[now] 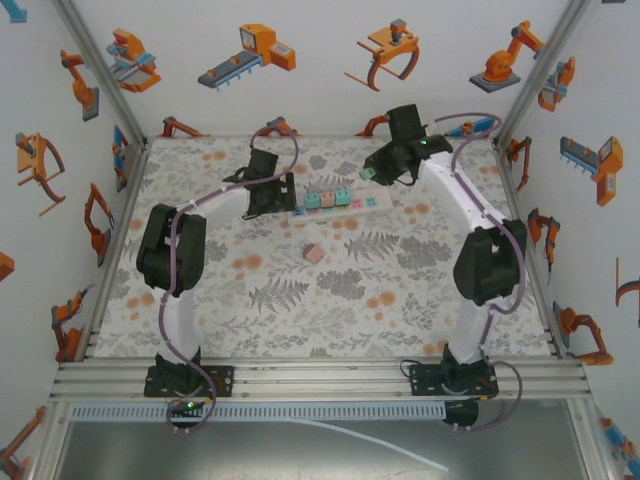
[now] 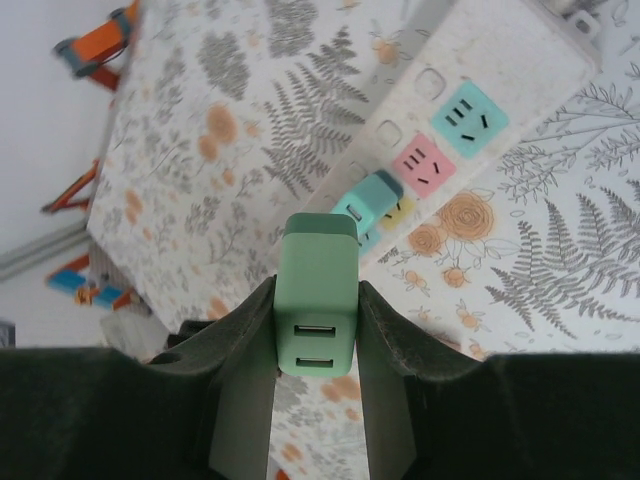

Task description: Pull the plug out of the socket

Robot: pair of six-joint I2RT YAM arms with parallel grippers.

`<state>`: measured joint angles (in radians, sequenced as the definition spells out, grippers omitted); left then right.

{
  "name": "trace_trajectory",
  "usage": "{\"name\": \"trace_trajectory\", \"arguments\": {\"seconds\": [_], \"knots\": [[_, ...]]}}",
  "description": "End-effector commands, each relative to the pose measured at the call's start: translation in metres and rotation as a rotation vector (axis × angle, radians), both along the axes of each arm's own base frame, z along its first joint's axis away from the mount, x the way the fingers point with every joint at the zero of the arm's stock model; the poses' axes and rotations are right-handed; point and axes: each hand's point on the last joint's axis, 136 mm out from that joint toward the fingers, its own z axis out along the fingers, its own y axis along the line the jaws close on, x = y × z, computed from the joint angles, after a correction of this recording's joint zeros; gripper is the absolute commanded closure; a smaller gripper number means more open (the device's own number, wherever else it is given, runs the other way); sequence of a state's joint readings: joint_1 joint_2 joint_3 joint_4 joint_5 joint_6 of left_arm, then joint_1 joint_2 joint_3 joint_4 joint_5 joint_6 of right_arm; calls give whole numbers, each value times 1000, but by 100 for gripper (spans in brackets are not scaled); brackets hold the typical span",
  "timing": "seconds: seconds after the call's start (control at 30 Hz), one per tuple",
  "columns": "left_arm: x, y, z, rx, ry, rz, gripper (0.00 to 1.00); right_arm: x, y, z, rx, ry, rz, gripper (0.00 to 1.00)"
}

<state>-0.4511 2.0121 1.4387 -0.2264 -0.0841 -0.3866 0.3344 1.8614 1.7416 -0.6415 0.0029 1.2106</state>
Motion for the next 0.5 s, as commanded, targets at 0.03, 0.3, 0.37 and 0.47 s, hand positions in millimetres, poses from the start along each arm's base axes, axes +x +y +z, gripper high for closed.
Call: {"name": "trace_trajectory", "arguments": {"seconds": [0.03, 0.3, 0.37, 0.47], "knots": [[-10, 6, 56, -28, -77, -23, 11, -3, 17, 57, -9, -362, 227, 99], [-52, -11, 135, -162, -186, -217, 3, -81, 39, 81, 36, -594, 559, 100], [-70, -17, 149, -192, -214, -302, 3, -102, 46, 80, 86, -615, 628, 100], [-102, -25, 170, -232, -255, -435, 3, -128, 54, 62, 161, -575, 700, 100]]}}
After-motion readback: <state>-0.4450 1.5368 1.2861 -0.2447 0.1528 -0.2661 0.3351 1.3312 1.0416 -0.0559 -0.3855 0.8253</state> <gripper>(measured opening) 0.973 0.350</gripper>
